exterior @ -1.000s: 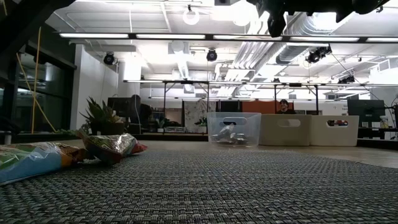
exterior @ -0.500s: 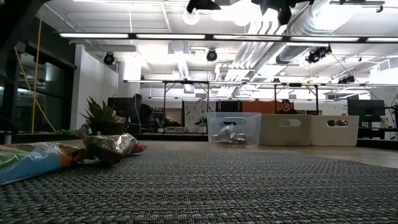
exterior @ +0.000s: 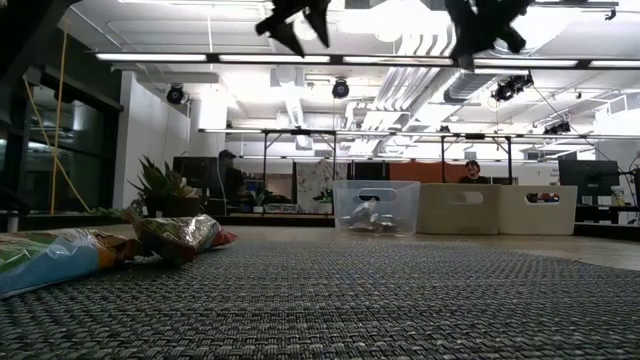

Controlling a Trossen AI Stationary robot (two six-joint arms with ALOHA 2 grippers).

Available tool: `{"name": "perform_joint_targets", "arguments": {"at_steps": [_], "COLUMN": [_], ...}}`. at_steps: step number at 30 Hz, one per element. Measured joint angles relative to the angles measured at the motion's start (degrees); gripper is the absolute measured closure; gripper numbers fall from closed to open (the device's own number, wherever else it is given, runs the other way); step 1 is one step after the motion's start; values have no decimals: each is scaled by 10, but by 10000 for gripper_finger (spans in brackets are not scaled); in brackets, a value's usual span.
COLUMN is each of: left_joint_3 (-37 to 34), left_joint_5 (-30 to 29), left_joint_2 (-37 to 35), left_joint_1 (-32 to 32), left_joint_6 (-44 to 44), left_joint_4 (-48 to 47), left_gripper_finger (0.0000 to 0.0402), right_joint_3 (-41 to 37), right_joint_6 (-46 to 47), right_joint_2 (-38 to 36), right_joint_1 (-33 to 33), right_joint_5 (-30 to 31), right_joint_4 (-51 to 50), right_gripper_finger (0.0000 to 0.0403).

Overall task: Pick and place Granola Bars by type
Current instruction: Put the blue granola bar into the white bin

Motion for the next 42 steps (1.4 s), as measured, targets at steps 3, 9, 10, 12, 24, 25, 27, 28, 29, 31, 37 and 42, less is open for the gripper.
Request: {"name": "perform_joint_targets", "arguments": {"at_steps": [3, 9, 10, 12, 24, 25, 27, 28, 29, 31, 37, 42], "left_joint_3": [0, 0, 0, 0, 0, 0, 0, 0, 0, 0, 0, 0], "left_joint_5": [-37, -76, -76, -82, -85, -80, -70, -68, -68, -64, -32, -5], "left_joint_2": [0, -2, -5, -9, -89, -96, -108, -112, -115, -116, -120, -120], "left_joint_1": [0, 5, 9, 15, 101, 105, 114, 117, 118, 117, 116, 116], "left_joint_6": [-7, 2, 4, 11, 39, 45, 55, 62, 69, 79, 101, 104], "left_joint_4": [-39, -67, -75, -86, -116, -116, -119, -123, -126, -125, -133, -143], "left_gripper_finger": [90, 90, 90, 90, 90, 90, 90, 90, 90, 90, 90, 90], "right_joint_3": [0, 0, 0, 0, -64, -78, -110, -125, -140, -166, -207, -212], "right_joint_6": [37, 48, 50, 50, 112, 121, 138, 145, 151, 155, 168, 179], "right_joint_2": [28, 99, 111, 132, 210, 209, 205, 203, 201, 197, 193, 193], "right_joint_1": [-32, -73, -79, -86, -95, -95, -96, -96, -95, -95, -95, -95], "right_joint_5": [6, 6, 5, 5, -18, -18, -19, -20, -24, -30, -46, -44], "right_joint_4": [-47, -134, -144, -163, -172, -167, -155, -153, -149, -134, -99, -92], "right_gripper_finger": [359, 359, 359, 359, 361, 363, 366, 368, 369, 371, 367, 348]}}
